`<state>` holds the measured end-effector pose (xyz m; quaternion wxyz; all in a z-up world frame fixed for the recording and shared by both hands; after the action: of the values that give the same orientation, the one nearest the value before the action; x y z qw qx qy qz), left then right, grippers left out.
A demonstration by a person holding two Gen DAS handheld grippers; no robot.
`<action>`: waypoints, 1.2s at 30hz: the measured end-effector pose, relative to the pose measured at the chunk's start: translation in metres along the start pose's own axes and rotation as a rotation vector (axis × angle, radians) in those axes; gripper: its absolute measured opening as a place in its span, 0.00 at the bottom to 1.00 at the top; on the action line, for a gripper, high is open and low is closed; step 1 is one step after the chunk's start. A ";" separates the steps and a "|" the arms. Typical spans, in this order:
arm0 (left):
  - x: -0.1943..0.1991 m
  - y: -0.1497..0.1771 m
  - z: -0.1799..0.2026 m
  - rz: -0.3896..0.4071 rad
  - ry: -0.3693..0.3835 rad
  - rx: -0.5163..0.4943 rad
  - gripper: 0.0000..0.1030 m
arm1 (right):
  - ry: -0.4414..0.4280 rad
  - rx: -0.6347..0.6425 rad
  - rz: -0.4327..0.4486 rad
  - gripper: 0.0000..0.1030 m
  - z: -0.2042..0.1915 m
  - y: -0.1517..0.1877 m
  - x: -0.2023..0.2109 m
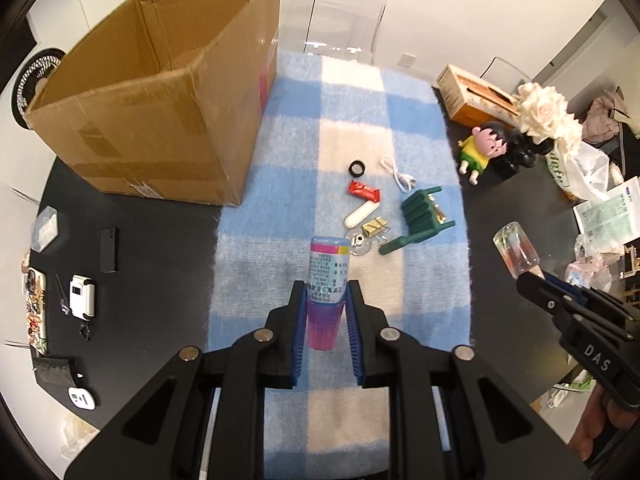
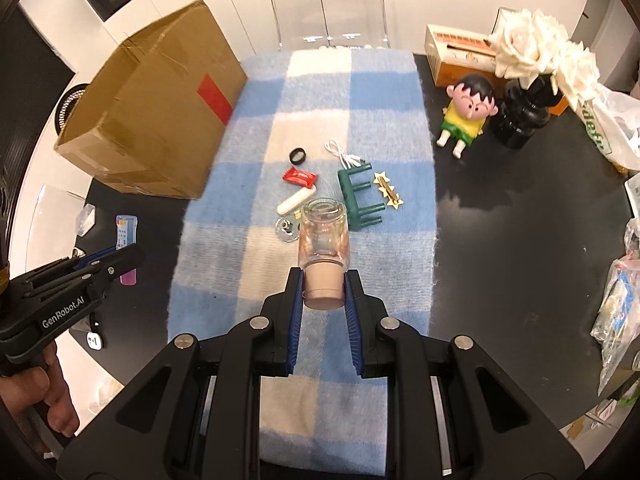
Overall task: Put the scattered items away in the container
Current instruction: 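Close the left tool on the pink tube while the right tool grasps the glass jar, then carry the pink tube and glass jar with both tools over the cardboard box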
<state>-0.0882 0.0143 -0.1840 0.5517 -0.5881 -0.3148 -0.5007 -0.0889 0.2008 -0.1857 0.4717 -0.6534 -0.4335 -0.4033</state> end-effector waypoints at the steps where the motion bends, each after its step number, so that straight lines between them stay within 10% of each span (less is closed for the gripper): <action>1: 0.003 -0.001 0.001 0.005 0.001 -0.001 0.18 | -0.004 0.002 0.003 0.20 -0.001 0.001 0.004; 19: 0.024 -0.009 0.000 0.049 0.017 0.018 0.18 | -0.049 0.057 0.027 0.20 -0.026 0.004 0.031; 36: 0.045 -0.050 -0.080 0.130 -0.055 0.118 0.18 | -0.142 0.191 0.054 0.20 -0.126 -0.052 0.018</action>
<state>-0.1401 -0.0609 -0.1342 0.6078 -0.5874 -0.3199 -0.4280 -0.1474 0.0918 -0.1260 0.5105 -0.6439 -0.4846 -0.2999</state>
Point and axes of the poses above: each gripper's, at about its wrist camera, not at the fingertips, and x roughly against the way its jaws point, z to its right, y to its underside, the point moved 5 cm from there along -x, roughly the way its jaws point, and after that the axes turned 14 degrees about -x, right-handed, at the moved point
